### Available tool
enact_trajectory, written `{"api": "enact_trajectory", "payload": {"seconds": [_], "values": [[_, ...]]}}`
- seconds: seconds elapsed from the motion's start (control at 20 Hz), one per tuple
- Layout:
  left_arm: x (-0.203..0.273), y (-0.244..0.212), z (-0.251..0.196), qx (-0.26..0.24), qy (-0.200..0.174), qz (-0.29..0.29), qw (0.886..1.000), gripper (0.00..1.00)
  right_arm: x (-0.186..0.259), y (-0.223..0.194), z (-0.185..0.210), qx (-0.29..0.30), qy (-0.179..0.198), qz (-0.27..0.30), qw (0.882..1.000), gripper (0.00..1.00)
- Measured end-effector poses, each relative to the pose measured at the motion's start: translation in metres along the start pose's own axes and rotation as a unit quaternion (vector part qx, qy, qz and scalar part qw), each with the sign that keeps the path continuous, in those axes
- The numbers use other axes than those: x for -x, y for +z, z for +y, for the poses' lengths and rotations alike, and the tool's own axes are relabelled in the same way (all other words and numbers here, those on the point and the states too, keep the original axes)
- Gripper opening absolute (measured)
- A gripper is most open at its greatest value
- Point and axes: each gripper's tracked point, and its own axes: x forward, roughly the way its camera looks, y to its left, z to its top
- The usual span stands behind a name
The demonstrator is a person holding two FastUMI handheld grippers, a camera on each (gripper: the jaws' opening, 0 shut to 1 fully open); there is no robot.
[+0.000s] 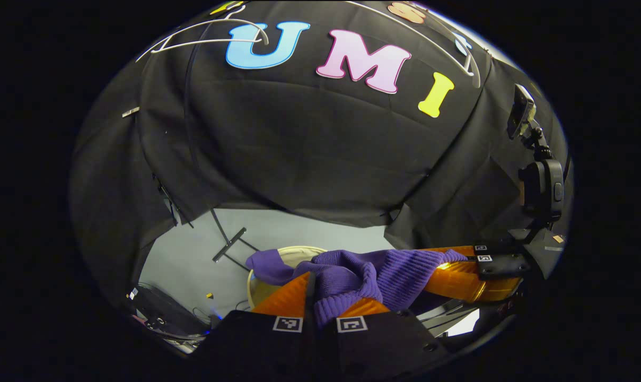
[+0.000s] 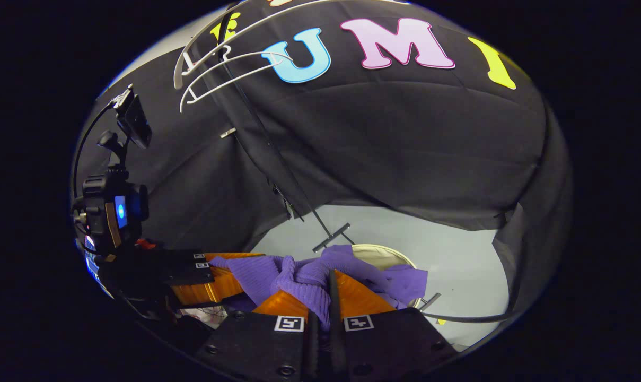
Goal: Grasp the clothes on the hanger with both hands and then place them into the laundry hamper below.
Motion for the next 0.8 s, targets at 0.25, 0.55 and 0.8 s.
{"api": "enact_trajectory", "payload": {"seconds": [0.25, 0.55, 0.8], "values": [[-0.001, -0.011, 0.018, 0.001, 0.025, 0.016, 1.0, 0.09, -0.006, -0.008, -0.022, -0.008, -0.049, 0.013, 0.999, 0.13], [-0.009, -0.015, 0.015, 0.001, 0.025, 0.034, 0.999, 0.1, -0.003, -0.021, -0.026, -0.001, -0.064, 0.03, 0.997, 0.12], [-0.007, -0.02, 0.02, -0.005, 0.034, 0.044, 0.998, 0.12, -0.005, -0.018, -0.031, 0.014, -0.075, 0.036, 0.996, 0.34]]}}
